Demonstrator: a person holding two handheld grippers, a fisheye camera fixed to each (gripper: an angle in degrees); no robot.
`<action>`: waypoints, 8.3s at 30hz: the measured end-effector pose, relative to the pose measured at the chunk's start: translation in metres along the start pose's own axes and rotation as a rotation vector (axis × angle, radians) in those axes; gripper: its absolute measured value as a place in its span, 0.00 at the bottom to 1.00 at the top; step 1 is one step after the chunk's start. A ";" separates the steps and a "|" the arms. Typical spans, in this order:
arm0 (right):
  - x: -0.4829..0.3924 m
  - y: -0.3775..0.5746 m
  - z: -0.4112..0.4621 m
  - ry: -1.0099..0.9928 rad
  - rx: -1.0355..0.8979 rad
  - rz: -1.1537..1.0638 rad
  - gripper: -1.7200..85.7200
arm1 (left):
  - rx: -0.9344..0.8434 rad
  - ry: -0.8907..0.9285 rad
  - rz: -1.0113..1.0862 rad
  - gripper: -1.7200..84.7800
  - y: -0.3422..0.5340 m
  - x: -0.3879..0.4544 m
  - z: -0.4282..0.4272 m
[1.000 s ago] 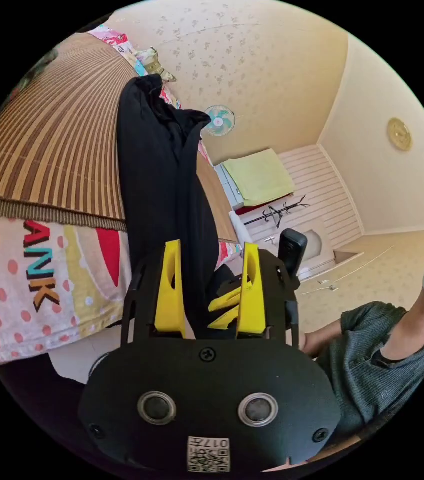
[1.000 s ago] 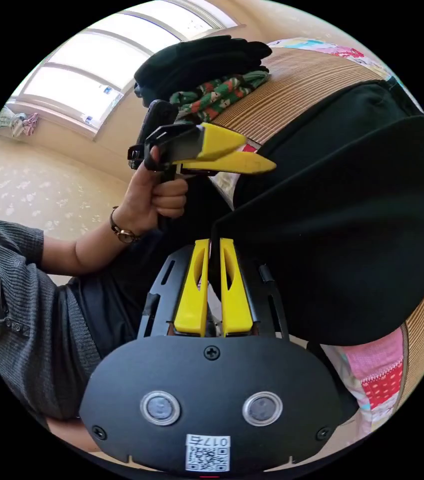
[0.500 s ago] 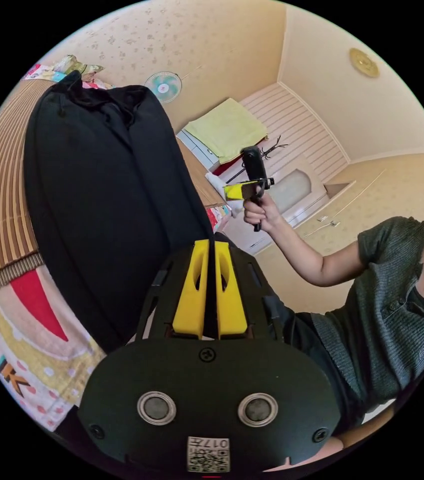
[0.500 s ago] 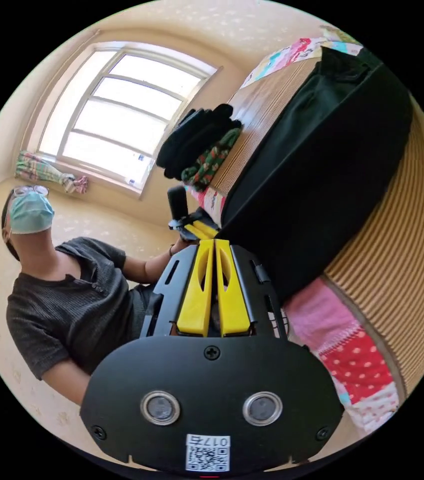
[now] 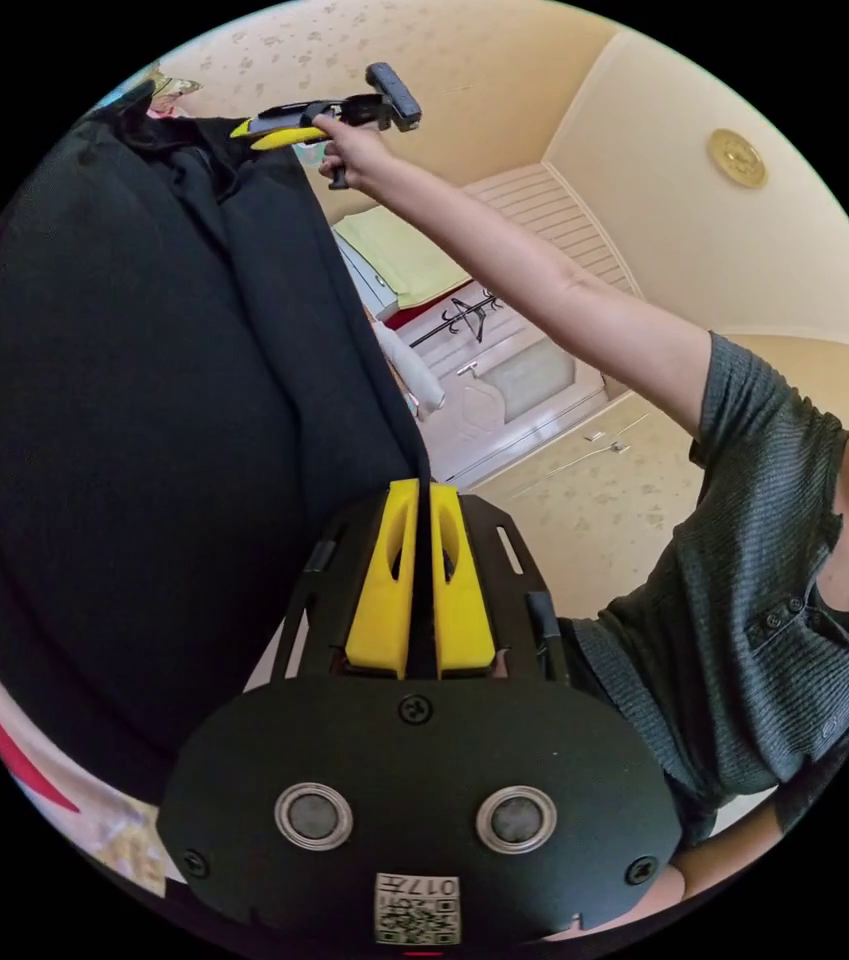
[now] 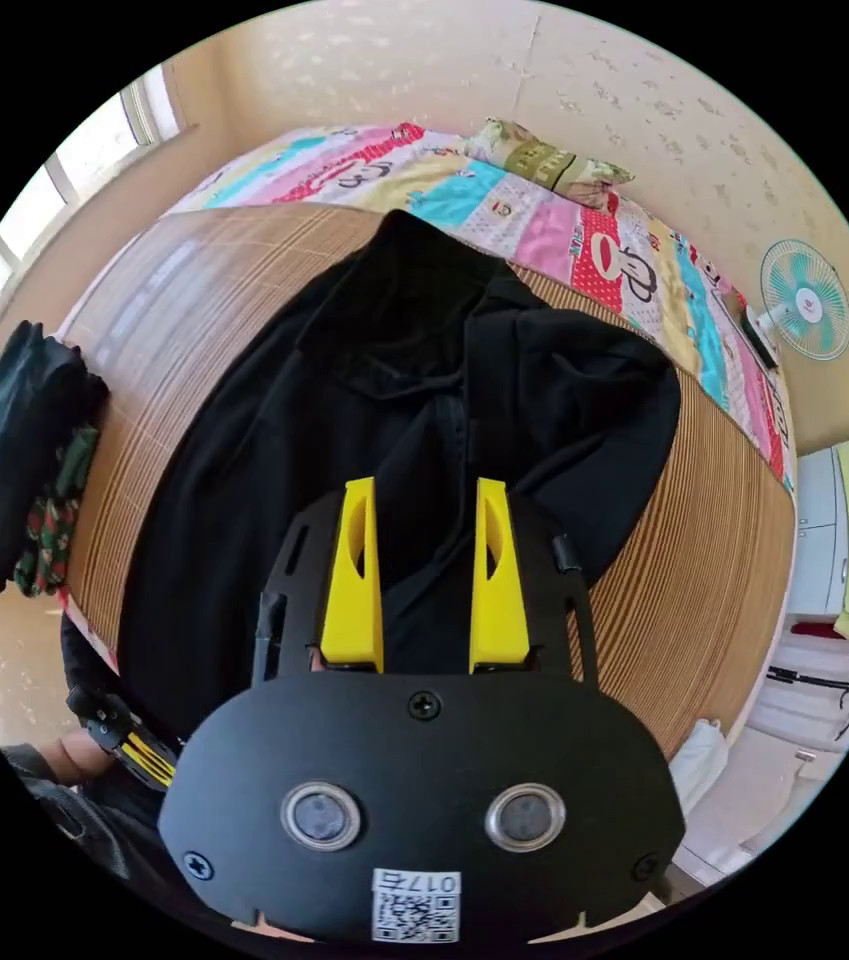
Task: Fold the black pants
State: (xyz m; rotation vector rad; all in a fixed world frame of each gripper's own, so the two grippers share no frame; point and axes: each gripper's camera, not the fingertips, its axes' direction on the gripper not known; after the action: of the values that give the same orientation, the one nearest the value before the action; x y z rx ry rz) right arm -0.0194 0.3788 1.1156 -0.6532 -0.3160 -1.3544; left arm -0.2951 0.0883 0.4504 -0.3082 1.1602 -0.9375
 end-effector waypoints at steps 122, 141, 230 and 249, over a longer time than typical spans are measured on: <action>0.011 0.509 -0.007 -0.390 0.349 0.187 0.06 | 0.221 -0.694 -0.141 0.17 0.072 0.112 0.044; -0.002 0.541 -0.061 -0.868 0.384 0.064 0.05 | 0.426 -0.666 -0.114 0.13 0.133 0.067 0.028; 0.000 0.662 -0.056 -0.498 0.489 0.196 0.07 | 0.375 -0.696 -0.150 0.04 0.190 0.018 0.012; 0.038 0.660 -0.047 -0.657 0.554 0.293 0.16 | 0.277 -0.753 -0.194 0.15 0.147 0.104 0.026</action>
State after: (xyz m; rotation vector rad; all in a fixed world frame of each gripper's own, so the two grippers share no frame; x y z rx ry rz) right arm 0.6184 0.3697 0.9356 -0.6251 -1.0398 -0.6874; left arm -0.1942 0.0910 0.2988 -0.4986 0.3102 -1.0104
